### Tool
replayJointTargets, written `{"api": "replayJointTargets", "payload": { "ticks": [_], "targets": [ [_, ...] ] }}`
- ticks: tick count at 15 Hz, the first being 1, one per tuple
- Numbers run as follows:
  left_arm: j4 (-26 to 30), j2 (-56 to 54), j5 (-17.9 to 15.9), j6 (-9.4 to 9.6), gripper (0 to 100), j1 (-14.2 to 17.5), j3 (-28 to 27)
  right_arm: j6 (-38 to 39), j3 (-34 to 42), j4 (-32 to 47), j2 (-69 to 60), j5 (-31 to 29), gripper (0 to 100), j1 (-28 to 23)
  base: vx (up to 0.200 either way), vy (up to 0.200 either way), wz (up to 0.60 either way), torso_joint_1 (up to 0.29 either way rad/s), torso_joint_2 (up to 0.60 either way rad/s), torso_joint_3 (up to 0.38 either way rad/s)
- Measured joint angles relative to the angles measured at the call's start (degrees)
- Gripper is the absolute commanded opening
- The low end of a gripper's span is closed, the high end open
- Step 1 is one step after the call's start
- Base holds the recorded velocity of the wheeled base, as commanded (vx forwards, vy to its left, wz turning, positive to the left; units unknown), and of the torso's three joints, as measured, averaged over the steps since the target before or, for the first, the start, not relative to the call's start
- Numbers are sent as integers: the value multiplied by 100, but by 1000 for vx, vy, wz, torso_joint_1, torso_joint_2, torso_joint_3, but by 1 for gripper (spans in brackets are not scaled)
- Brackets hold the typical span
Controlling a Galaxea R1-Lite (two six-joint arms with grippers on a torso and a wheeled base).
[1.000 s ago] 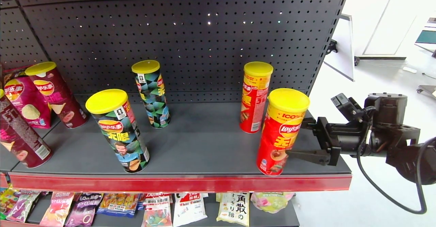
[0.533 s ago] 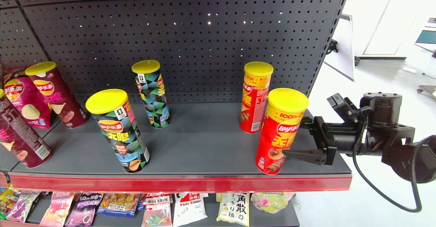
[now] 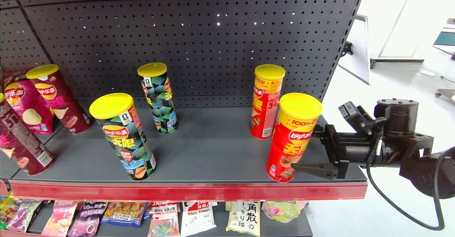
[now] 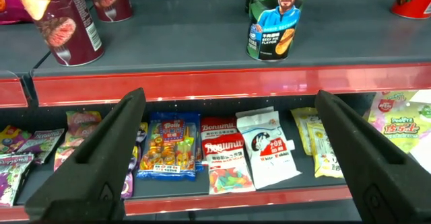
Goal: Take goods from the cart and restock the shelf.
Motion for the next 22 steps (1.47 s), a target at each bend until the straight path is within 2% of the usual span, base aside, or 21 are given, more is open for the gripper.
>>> {"api": "replayJointTargets", "payload": {
  "ticks": [1,2,11,22],
  "targets": [
    [0,0,0,2,100,0,0,21,-24,2,12,-61,100,15,0,0,0,0,0,0],
    [0,0,0,2,100,0,0,24,-49,2,30,-88,0,15,0,0,0,0,0,0],
    [0,0,0,2,100,2,0,-50,-11,-138,-44,-213,0,229,0,0,0,0,0,0],
    [0,0,0,2,100,0,0,-138,336,-383,-140,-378,0,188,0,0,0,0,0,0]
  ]
}}
